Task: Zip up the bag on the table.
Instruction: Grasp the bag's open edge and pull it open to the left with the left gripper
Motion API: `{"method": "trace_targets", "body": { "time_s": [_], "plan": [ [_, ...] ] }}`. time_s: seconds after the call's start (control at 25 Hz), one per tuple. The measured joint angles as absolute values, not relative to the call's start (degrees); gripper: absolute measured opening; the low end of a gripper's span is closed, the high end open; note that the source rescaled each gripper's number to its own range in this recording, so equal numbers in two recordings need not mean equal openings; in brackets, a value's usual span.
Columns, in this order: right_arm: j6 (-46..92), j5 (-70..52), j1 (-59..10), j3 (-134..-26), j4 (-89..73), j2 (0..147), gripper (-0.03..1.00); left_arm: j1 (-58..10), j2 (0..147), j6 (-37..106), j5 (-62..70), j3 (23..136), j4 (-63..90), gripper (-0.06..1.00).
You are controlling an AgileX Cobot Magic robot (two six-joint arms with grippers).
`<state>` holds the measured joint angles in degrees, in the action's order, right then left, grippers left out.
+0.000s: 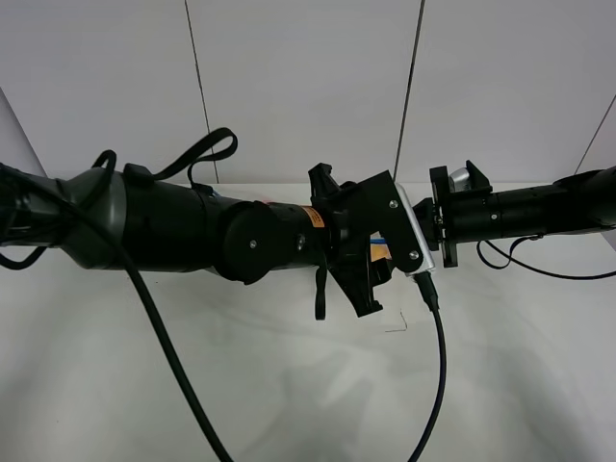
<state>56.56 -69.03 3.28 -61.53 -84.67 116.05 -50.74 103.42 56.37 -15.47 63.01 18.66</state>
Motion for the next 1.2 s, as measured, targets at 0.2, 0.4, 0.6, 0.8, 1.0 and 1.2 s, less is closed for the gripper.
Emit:
{"method": "trace_targets", "body": {
  "time_s": [0.2,0.4,0.6,0.8,1.0,1.2],
  "plan": [
    [56.13,-69.03,3.28,-61.53,-84.67,116.05,0.00,-50.79,106.11,57.88,-20.06,62.94,18.79,0.88],
    [55.68,-69.03,3.28,-61.53,-84.67,116.05,0.00,-50.79,106.39,59.23,-22.03,60.50,18.81,0.69],
    [55.68,-69.03,3.28,-61.53,-84.67,116.05,0.00,-50.79,106.52,59.45,-24.70,59.54,18.86,0.62],
    [55.63,-69.03,3.28,-61.53,-84.67,116.05,0.00,-50.79,106.52,59.59,-26.42,59.45,18.86,0.52],
    [55.63,-69.03,3.28,-61.53,-84.67,116.05,0.00,-50.79,107.67,59.63,-27.88,59.45,19.00,0.51],
    [55.57,-69.03,3.28,-61.53,-84.67,116.05,0.00,-50.79,109.24,59.65,-29.09,59.33,19.07,0.51]
  ]
}}
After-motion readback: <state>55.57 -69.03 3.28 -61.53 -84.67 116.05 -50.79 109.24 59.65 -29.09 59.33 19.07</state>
